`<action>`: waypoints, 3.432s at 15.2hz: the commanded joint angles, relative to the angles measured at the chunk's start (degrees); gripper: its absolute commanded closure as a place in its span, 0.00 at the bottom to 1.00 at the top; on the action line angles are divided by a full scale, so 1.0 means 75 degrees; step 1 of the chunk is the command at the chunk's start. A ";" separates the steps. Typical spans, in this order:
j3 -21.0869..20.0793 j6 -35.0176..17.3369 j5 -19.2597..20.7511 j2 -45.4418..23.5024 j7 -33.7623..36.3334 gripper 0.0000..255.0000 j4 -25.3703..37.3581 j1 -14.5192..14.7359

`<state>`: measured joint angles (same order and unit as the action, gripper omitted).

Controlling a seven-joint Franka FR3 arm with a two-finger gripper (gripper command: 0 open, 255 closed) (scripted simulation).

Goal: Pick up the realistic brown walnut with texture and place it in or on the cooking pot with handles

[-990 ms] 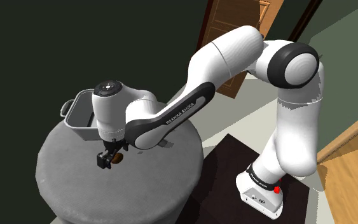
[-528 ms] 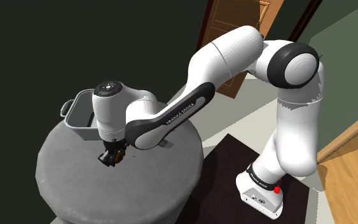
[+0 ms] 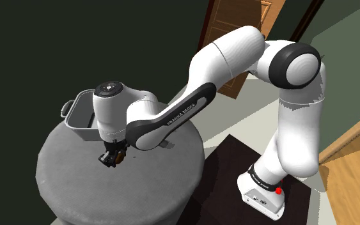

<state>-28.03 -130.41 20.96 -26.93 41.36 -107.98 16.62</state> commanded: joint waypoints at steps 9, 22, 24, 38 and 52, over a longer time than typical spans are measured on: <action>-0.0220 0.0678 -0.0396 0.0547 -0.0282 1.00 0.0204 -0.0153; -0.0429 0.1751 -0.0867 0.1172 -0.0632 1.00 0.0756 -0.0286; -0.0451 0.1925 -0.0925 0.1247 -0.0678 1.00 0.0868 -0.0298; -0.0552 0.3170 -0.1202 0.1593 -0.0920 1.00 0.1835 -0.0316; 0.0300 0.4797 -0.0251 -0.1483 -0.2601 1.00 0.6553 -0.0317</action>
<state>-26.28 -96.41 18.52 -35.66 23.04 -63.32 13.78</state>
